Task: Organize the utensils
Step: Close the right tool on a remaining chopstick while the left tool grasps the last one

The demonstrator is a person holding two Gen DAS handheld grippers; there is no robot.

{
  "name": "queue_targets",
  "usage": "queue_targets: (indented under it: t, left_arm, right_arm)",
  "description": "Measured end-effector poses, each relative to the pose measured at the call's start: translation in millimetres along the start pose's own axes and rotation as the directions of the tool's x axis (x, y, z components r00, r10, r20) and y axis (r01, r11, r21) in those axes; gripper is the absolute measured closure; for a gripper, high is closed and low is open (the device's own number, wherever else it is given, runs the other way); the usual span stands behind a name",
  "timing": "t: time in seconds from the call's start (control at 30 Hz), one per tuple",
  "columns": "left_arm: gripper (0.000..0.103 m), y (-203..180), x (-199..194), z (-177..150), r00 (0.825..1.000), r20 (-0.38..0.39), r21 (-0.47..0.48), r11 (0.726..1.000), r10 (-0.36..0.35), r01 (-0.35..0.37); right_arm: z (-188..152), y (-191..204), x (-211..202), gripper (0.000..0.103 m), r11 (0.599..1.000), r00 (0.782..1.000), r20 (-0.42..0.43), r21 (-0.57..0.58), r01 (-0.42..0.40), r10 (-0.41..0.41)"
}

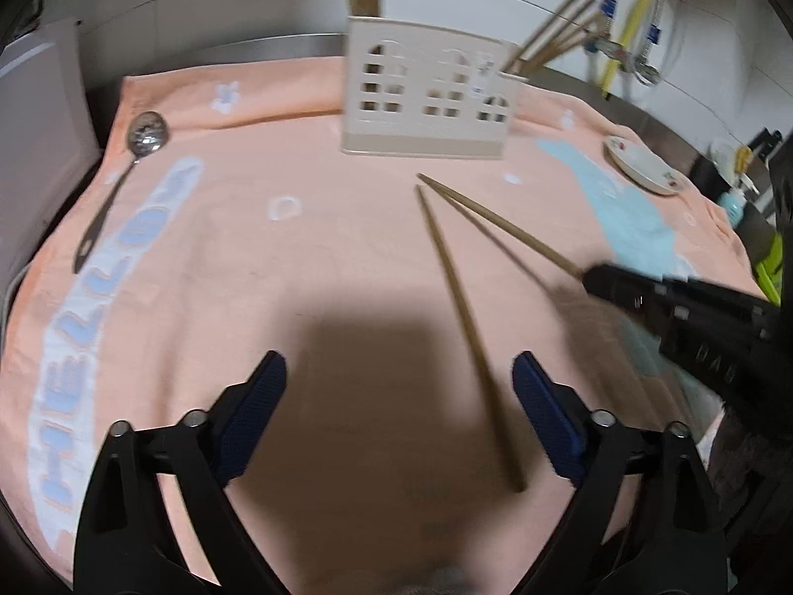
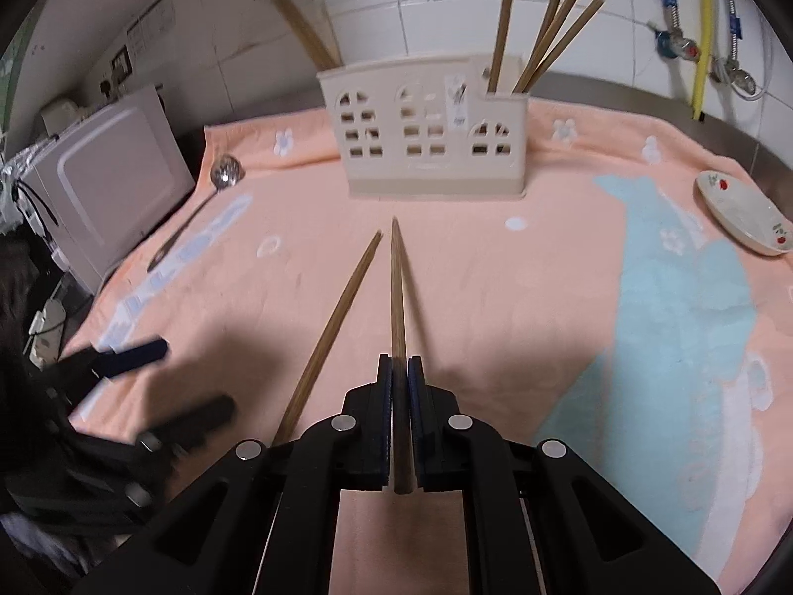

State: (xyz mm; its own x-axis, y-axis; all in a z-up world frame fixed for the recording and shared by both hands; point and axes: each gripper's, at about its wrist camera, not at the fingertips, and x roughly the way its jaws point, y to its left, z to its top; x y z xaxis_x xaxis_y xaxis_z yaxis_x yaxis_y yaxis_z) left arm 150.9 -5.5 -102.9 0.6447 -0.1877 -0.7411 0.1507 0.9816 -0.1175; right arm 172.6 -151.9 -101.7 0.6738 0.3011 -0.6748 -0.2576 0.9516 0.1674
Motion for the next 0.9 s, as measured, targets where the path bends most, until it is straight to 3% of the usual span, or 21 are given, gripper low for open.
queue_targets:
  t: [0.07, 0.23, 0.37, 0.4, 0.67, 0.77, 0.9]
  left_arm:
    - [0.022, -7, 3, -1, 1.000, -0.008, -0.004, 1.000, -0.022, 0.022]
    - [0.043, -20, 11, -6, 0.997, -0.022, -0.022, 0.997, -0.070, 0.070]
    - [0.073, -26, 20, -9, 0.994, -0.045, -0.033, 0.995, -0.097, 0.096]
    - [0.076, -27, 22, -10, 0.994, -0.051, -0.038, 0.994, -0.100, 0.098]
    - [0.082, -35, 28, -12, 0.995, -0.065, -0.020, 0.998, -0.069, 0.067]
    - [0.094, -35, 28, -11, 0.998, -0.063, -0.009, 1.000, -0.026, 0.025]
    - [0.096, -29, 27, -8, 0.997, -0.071, -0.024, 0.999, -0.032, 0.030]
  right_arm:
    - [3, -3, -6, 0.097, 1.000, 1.000, 0.016, 0.004, -0.002, 0.002]
    - [7, -10, -16, 0.097, 1.000, 0.999, 0.043, 0.019, -0.010, 0.010]
    - [6, -13, -17, 0.097, 1.000, 0.999, 0.044, 0.025, -0.018, 0.017]
    - [5, -14, -17, 0.097, 0.999, 0.999, 0.044, 0.026, -0.020, 0.018]
    - [5, -15, -18, 0.097, 0.999, 0.998, 0.050, 0.032, -0.026, 0.024]
    - [5, -15, -19, 0.096, 0.999, 0.998, 0.054, 0.032, -0.027, 0.025]
    - [7, -13, -23, 0.096, 0.999, 0.998, 0.064, 0.024, -0.025, 0.023]
